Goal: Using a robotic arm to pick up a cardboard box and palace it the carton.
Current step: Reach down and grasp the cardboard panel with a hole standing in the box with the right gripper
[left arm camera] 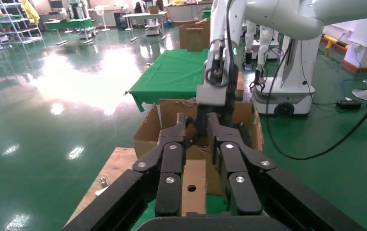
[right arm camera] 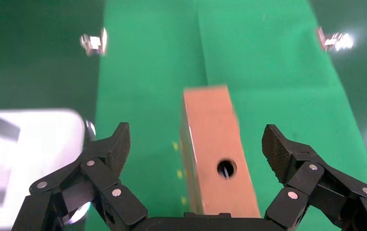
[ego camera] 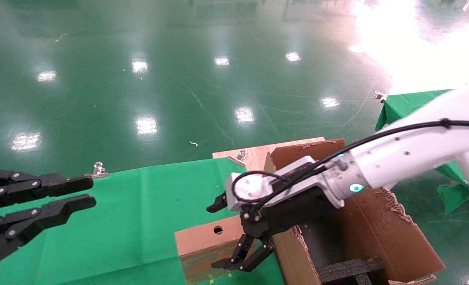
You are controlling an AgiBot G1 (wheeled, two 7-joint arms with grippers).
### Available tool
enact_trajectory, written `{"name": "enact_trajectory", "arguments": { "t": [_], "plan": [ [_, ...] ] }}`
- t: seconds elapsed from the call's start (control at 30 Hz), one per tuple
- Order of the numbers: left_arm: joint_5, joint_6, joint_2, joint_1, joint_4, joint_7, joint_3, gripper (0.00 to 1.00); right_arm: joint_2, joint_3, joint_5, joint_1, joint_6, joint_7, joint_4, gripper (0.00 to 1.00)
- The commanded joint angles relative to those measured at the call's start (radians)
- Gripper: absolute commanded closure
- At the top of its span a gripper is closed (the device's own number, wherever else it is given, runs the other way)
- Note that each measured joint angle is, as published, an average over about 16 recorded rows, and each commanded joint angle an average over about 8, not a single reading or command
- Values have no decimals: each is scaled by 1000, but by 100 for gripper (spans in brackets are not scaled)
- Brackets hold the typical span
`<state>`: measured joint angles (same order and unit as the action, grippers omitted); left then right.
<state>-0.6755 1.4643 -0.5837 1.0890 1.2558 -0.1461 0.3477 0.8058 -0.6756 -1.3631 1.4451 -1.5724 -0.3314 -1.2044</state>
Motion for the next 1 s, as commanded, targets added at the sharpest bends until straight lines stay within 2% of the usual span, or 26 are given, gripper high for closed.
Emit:
{"name": "enact_trajectory", "arguments": {
  "t": [0.03,0.37,0.6,0.63,0.83,0.87,0.9,1.0],
  "plan": [
    [0,0,0,0,0,0,0,100,17,-33,-41,29,0,-5,1,0],
    [0,0,0,0,0,0,0,100,114,-211,-168,151,-12,13,50,0],
    [0,0,0,0,0,0,0,100,167,-337,-195,227,-10,50,98,0],
    [0,0,0,0,0,0,0,95,172,-350,-195,235,-9,56,105,0],
    [0,0,0,0,0,0,0,20,199,-420,-198,274,-9,87,137,0],
    [0,0,0,0,0,0,0,7,203,-431,-200,280,-8,90,141,6],
    [0,0,0,0,0,0,0,0,206,-440,-201,285,-8,92,144,15],
    [0,0,0,0,0,0,0,0,212,-456,-203,295,-8,95,150,53]
  ]
}}
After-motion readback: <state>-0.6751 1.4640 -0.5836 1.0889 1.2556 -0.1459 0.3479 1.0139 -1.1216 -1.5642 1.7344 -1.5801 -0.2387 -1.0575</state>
